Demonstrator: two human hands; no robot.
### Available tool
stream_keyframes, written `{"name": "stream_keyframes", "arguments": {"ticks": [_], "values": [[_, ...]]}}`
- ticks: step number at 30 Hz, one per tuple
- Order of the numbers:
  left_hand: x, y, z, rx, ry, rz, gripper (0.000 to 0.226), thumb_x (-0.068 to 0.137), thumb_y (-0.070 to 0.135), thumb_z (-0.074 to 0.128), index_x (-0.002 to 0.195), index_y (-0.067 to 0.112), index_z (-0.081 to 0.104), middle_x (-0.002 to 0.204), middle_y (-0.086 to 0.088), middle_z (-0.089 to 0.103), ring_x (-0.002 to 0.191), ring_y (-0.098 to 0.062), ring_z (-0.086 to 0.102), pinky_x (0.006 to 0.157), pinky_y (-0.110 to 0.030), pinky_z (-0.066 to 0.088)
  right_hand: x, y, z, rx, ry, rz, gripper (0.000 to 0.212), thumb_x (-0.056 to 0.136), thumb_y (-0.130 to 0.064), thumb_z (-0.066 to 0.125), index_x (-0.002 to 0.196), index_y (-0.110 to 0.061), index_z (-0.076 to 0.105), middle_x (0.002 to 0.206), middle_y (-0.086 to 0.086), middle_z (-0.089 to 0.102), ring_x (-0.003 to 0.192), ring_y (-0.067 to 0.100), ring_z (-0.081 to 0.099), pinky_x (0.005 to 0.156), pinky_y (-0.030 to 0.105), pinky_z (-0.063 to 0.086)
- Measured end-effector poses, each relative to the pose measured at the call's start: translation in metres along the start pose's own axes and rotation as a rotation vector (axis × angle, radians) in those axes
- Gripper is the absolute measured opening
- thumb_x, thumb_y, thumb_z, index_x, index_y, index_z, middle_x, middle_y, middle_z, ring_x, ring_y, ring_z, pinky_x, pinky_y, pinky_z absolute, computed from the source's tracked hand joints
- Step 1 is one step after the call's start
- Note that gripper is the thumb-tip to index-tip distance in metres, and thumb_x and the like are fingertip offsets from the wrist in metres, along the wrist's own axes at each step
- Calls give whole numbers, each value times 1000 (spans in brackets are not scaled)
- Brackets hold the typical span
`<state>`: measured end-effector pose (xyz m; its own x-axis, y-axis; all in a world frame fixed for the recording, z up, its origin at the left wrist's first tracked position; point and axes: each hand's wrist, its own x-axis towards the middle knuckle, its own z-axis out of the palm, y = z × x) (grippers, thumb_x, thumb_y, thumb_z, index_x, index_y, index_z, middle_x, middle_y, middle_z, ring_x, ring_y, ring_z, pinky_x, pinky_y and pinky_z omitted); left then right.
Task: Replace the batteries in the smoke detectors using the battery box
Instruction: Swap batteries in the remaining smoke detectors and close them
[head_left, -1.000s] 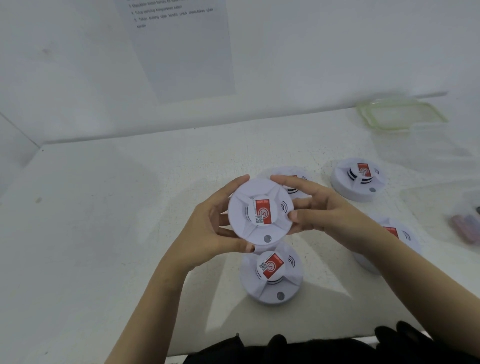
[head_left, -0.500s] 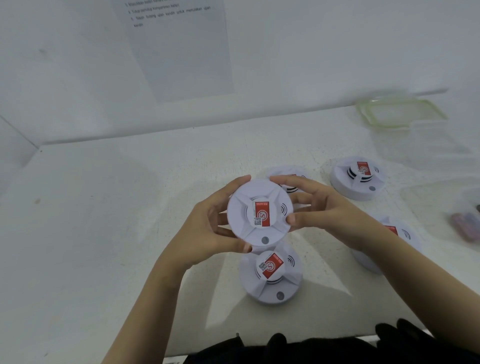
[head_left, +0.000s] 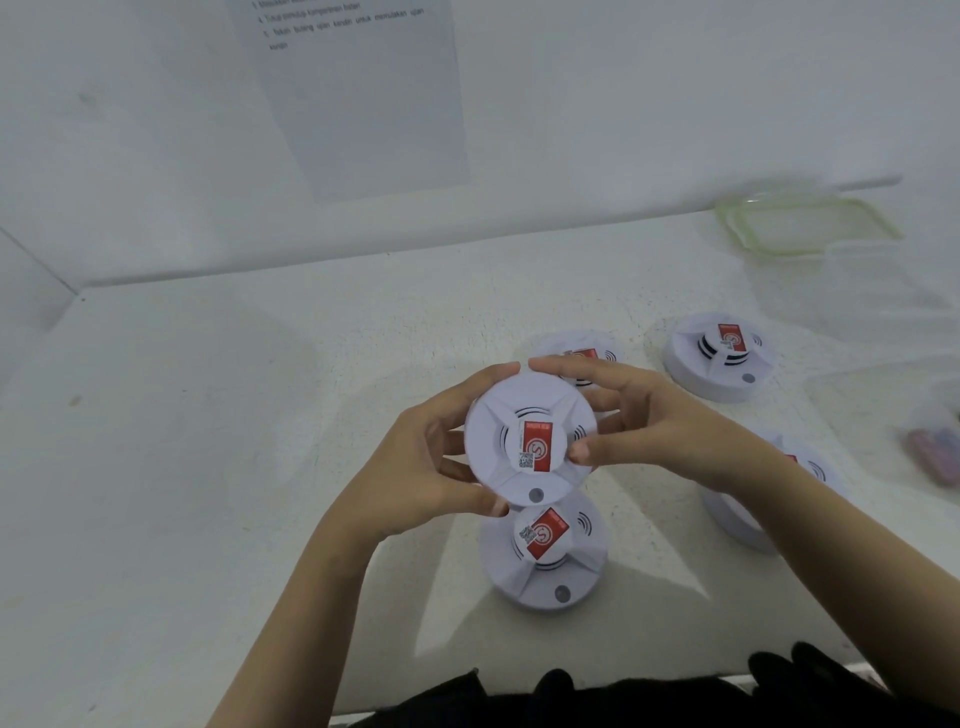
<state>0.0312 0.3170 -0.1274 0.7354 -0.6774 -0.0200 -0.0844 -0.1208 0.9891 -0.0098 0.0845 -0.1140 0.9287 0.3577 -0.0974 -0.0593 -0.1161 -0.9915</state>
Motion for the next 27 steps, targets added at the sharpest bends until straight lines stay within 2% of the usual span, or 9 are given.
{"name": "stream_keyframes", "arguments": {"ticks": [10, 14, 17, 23, 27], "values": [[0, 3, 0, 29, 15, -5, 92, 58, -1, 83, 134, 39, 49, 123, 8, 64, 108, -22, 65, 73, -36, 59, 1, 0, -2, -5, 1, -5, 64, 77, -3, 71, 132, -31, 51, 117, 1, 67, 99, 27, 67, 82, 55, 53], [0, 4, 2, 40, 24, 9, 92, 57, -2, 83, 125, 53, 54, 121, 11, 65, 107, -20, 66, 73, -35, 60, 1, 0, -2, -11, 8, -4, 64, 77, -4, 71, 132, -28, 51, 116, 2, 67, 99, 28, 67, 82, 56, 53], [0, 3, 1, 44, 29, 12, 93, 57, -4, 83, 124, 53, 54, 122, 11, 64, 107, -21, 65, 73, -34, 60, 2, 0, -2, -17, 11, -2, 64, 76, -6, 70, 132, -28, 51, 115, 1, 68, 99, 26, 68, 81, 54, 54], [-1, 0, -1, 55, 46, -8, 95, 60, -10, 84, 133, 39, 47, 122, 11, 64, 107, -17, 65, 72, -29, 58, 6, 0, -1, -15, 11, -1, 63, 75, -18, 77, 131, -32, 52, 119, 0, 65, 103, 21, 66, 78, 39, 58], [-2, -3, -4, 48, 85, -9, 95, 60, -2, 80, 138, 35, 41, 125, 10, 63, 112, -18, 63, 75, -32, 59, 11, -1, 3, -46, 63, -7, 59, 76, -20, 70, 131, -29, 52, 116, 12, 63, 97, 22, 67, 74, 31, 57]]}}
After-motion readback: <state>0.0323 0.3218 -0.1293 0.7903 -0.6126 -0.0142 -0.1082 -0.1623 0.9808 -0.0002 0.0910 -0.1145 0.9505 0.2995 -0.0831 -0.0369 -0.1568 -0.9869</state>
